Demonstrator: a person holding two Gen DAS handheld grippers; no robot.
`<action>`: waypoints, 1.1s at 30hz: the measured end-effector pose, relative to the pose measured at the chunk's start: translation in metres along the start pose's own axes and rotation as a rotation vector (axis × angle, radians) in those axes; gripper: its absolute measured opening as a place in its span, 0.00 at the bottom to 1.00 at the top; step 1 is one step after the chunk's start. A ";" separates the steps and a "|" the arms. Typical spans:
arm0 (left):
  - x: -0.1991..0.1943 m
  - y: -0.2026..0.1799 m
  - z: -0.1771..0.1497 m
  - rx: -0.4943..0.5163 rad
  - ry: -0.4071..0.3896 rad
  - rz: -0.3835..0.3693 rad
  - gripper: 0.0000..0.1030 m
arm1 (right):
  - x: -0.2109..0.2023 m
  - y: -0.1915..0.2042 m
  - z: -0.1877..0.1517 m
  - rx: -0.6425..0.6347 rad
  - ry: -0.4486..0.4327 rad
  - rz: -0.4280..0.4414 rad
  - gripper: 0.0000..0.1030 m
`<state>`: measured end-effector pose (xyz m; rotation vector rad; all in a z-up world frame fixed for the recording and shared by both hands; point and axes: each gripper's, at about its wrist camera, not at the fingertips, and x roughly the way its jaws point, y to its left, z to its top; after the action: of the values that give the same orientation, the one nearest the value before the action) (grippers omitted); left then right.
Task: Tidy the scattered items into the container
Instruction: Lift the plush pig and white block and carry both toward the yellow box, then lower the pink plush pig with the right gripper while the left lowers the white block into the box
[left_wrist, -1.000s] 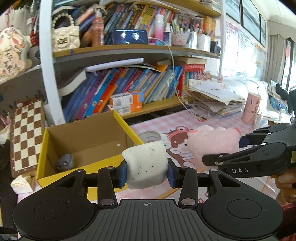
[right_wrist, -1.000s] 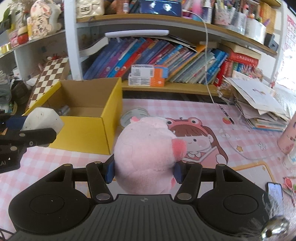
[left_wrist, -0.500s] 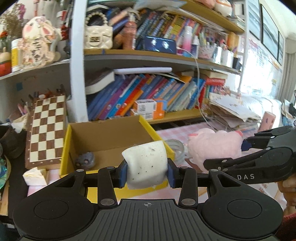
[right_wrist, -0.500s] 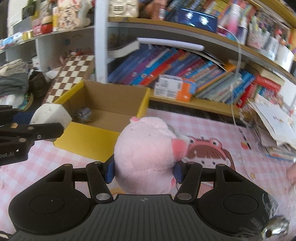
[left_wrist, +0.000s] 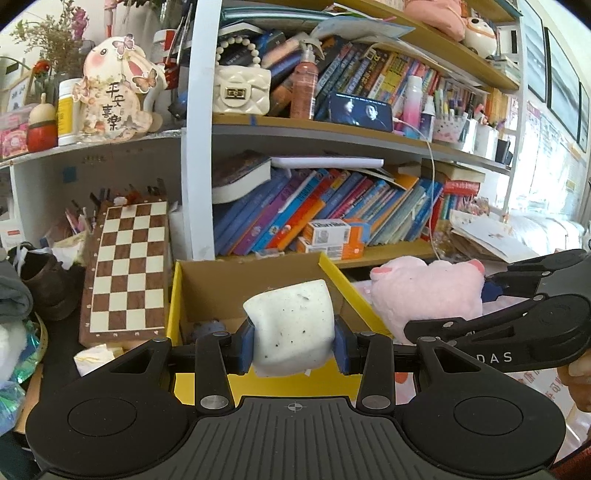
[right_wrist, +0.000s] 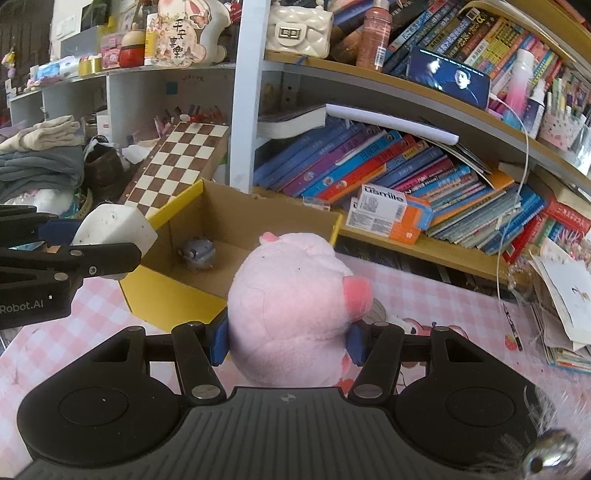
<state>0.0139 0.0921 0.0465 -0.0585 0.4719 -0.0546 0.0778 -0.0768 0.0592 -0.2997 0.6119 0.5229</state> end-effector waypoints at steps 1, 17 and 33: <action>0.001 0.001 0.001 0.000 -0.002 0.001 0.38 | 0.001 0.000 0.002 0.000 -0.001 0.001 0.55; 0.029 0.014 0.016 0.003 -0.006 0.011 0.38 | 0.034 -0.001 0.027 -0.007 -0.011 0.023 0.55; 0.062 0.027 0.025 -0.005 0.023 0.027 0.38 | 0.075 0.001 0.042 -0.018 0.020 0.073 0.55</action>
<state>0.0811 0.1162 0.0391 -0.0563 0.4953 -0.0277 0.1489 -0.0301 0.0458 -0.3009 0.6392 0.5968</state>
